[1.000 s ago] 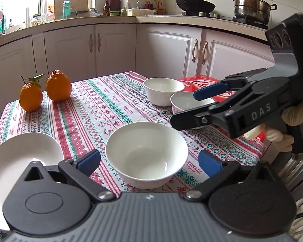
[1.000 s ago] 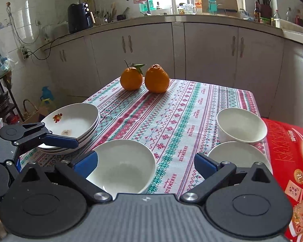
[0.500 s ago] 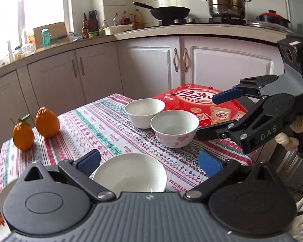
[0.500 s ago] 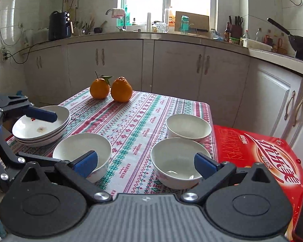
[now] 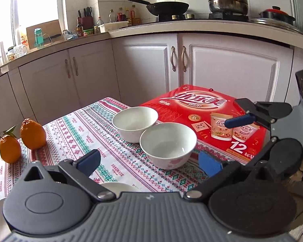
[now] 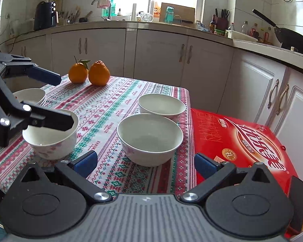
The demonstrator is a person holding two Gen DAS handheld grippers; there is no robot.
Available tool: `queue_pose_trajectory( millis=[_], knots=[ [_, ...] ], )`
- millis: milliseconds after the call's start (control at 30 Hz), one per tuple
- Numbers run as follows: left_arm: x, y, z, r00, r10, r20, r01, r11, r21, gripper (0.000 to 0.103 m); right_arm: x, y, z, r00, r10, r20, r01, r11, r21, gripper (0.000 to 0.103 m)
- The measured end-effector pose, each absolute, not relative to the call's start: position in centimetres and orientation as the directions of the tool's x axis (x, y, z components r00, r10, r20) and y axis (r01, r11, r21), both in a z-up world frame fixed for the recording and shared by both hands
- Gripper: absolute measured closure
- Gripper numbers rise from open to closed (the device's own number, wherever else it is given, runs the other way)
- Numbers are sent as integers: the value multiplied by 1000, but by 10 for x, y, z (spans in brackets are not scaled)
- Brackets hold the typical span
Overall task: Organize plates and bowls
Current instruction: 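Grasp a pink-patterned bowl with the left tool while the right tool holds its bowl, then bring the left tool's bowl toward the right tool's white bowl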
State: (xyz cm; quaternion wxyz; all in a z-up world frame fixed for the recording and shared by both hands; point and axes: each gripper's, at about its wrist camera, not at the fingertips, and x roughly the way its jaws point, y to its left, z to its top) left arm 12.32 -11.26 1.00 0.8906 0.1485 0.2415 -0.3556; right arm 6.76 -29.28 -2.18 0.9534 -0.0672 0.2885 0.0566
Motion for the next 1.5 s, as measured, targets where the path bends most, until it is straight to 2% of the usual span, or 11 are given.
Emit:
queue_pose_trajectory(
  millis=[367,1067,1233,1400,1500],
  knots=[
    [169,-142,-3,555,-578,-598,717,697,-8,1,88,-303,-39,809,90,-581,-171,981,-86,0],
    [233,-185,-36,424,-529,-735,751,659,-41,1,125,-313,-62,786,165,-595,-240,970,-48,0],
    [241,-188,-42,392,-521,-758,759,649,-53,5,127,-313,-63,781,187,-596,-262,964,-41,1],
    [247,-189,-44,356,-525,-773,760,644,-88,18,127,-314,-62,782,193,-592,-274,961,-49,2],
    [249,-191,-43,341,-529,-777,763,639,-100,22,127,-314,-62,781,196,-593,-280,959,-51,7]
  ],
)
